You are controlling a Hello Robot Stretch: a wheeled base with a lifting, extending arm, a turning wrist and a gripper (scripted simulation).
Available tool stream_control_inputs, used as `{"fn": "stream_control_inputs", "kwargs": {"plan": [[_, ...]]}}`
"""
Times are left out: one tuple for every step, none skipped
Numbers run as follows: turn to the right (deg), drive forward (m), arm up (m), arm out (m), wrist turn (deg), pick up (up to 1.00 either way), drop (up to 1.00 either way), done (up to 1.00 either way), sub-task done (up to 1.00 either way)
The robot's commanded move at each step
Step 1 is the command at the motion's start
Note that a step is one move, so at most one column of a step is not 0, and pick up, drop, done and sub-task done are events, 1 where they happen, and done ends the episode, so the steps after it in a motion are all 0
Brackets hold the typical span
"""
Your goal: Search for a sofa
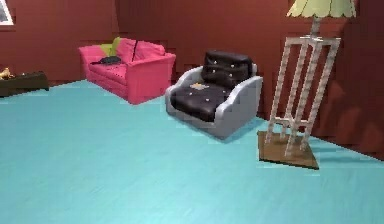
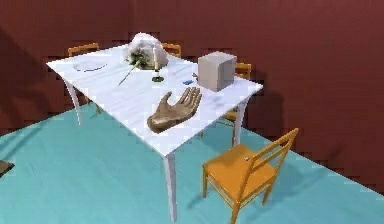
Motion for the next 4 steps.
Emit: {"fn": "stream_control_inputs", "kwargs": {"plan": [[0.0, 0.2, 0.0, 0.0, 0.0, 0.0, 0.0, 0.0, 0.0], [-18.0, 0.0, 0.0, 0.0, 0.0, 0.0, 0.0, 0.0, 0.0], [0.0, 1.0, 0.0, 0.0, 0.0, 0.0, 0.0, 0.0, 0.0], [-3.0, 0.0, 0.0, 0.0, 0.0, 0.0, 0.0, 0.0, 0.0]]}}
